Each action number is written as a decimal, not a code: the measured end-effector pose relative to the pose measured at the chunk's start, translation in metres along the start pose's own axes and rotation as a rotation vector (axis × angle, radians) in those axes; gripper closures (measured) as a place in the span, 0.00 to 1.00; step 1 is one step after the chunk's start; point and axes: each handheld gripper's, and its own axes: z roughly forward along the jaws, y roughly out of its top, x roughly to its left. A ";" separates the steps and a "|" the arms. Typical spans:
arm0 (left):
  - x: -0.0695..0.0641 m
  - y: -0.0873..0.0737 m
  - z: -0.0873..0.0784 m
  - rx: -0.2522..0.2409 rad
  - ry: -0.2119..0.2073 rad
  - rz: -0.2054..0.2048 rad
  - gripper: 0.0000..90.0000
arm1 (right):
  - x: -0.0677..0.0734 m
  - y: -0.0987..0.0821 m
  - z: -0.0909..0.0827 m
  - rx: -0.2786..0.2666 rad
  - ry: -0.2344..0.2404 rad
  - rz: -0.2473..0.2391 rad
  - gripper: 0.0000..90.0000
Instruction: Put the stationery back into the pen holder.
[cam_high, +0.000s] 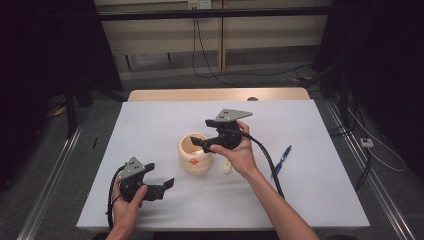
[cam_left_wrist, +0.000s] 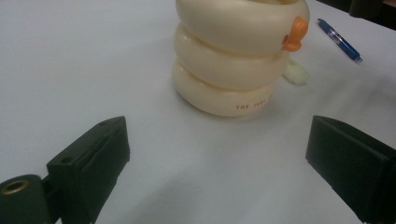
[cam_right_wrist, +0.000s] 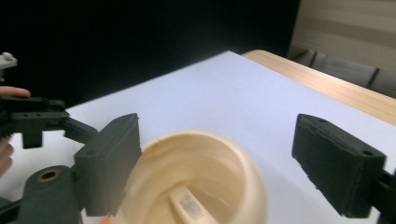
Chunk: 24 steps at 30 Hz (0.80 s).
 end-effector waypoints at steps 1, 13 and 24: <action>0.000 0.000 0.000 -0.001 -0.001 -0.001 0.07 | -0.001 0.001 -0.003 0.009 -0.008 0.001 0.16; -0.001 0.000 0.000 0.002 0.000 0.001 0.07 | -0.015 -0.008 -0.043 0.095 -0.050 -0.010 0.11; -0.002 0.000 0.002 0.003 -0.002 0.001 0.07 | -0.011 -0.043 -0.055 0.149 -0.047 -0.002 0.07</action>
